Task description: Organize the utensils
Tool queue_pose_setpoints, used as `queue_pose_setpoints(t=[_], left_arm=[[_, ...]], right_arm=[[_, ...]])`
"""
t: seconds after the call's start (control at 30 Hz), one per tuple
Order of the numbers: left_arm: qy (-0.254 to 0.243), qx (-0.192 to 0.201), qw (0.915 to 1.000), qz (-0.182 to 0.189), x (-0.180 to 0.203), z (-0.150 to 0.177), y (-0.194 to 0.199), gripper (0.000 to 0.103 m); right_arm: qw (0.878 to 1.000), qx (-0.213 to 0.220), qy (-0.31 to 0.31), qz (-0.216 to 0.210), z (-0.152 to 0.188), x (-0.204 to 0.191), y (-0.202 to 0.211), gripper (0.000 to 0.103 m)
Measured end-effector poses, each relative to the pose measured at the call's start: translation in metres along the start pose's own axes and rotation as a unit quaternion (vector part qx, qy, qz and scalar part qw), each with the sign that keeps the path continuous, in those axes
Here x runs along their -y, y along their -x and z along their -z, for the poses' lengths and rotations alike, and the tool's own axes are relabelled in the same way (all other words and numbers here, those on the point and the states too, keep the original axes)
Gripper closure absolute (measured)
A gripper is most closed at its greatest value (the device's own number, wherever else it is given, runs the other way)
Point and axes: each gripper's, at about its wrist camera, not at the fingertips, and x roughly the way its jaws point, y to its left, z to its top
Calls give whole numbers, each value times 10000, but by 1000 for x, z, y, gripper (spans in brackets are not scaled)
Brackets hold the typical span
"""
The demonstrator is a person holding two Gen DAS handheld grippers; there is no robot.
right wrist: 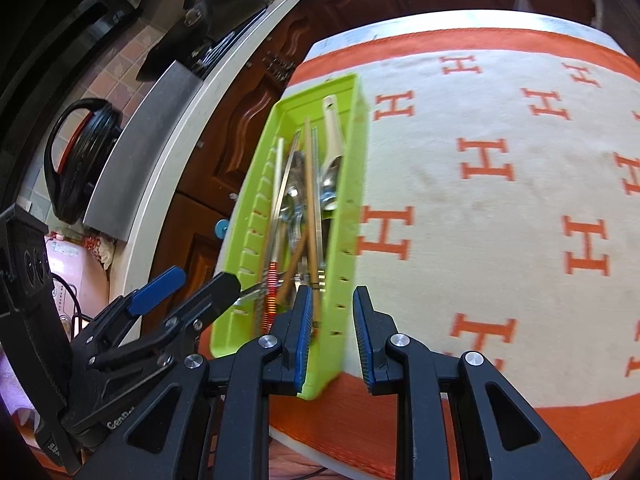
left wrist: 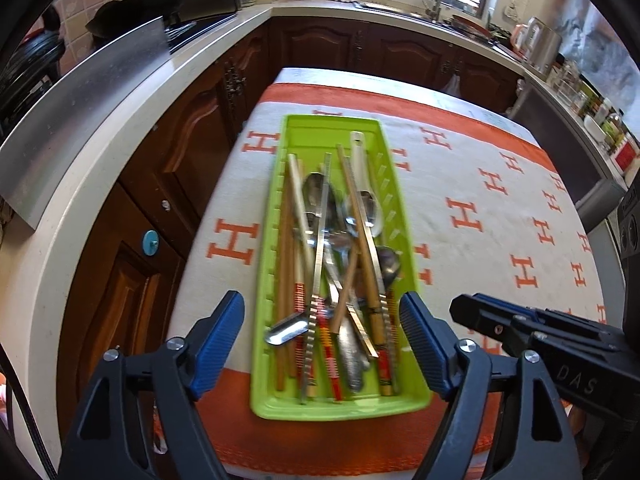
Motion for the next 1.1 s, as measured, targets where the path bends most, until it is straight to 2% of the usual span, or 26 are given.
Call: queue_pose_setpoints(t=[0.2,0.37,0.5,0.67,0.9,1.1], left_arm=[[-159,88,9998,64,29,5,6,7],[-276,-37,9993,268,53,9,7,1],[-352,-172,9986,343,72,11,5,1],[-373,-211,9982,426,91,11,8,1],[-311,213,9982,468,111,5,39,1],[-458,671,9964,224,131,3,65,1]], right_arm=[[9991,305,-108,267,14,31,36,82],[9962,597,-205,602,27,57,70,82],[9916,905,-296,871,36,75,97,64],[9858,1215,-231,1136,43,85,125,58],[9772,1671,9,1311,54,81,169,46],[9689,2038,89,1398,66,79,202,42]])
